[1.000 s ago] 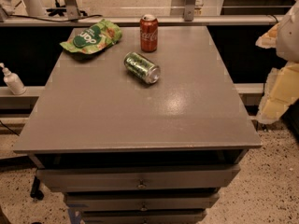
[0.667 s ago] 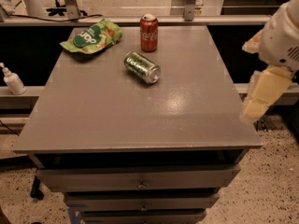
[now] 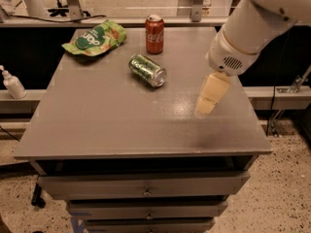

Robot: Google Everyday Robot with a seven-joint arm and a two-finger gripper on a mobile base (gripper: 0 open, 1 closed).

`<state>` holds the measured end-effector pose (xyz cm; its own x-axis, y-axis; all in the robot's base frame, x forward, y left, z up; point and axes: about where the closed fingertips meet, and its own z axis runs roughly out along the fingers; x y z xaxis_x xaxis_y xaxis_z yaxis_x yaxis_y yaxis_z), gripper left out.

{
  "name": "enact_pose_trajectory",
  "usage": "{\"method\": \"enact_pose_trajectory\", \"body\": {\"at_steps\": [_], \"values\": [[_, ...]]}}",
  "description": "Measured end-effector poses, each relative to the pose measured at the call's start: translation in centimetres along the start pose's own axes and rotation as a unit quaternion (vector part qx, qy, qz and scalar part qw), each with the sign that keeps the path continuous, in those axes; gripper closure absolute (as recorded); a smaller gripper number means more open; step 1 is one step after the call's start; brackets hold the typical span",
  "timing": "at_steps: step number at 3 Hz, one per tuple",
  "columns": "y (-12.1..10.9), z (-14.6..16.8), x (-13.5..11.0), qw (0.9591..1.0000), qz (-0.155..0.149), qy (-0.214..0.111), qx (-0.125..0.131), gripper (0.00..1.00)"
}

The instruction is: Place green can upright

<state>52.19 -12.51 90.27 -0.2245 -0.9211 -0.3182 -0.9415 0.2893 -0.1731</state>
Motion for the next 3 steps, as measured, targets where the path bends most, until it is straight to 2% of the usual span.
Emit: {"method": "enact_pose_trajectory", "body": {"at_steps": [2,3], "values": [[-5.5,4.7,-6.6,0.9998,0.002,-0.013,0.013,0.0],[-7.9,6.6,-9.1,0.9995,0.025,-0.015,0.012,0.0]]}}
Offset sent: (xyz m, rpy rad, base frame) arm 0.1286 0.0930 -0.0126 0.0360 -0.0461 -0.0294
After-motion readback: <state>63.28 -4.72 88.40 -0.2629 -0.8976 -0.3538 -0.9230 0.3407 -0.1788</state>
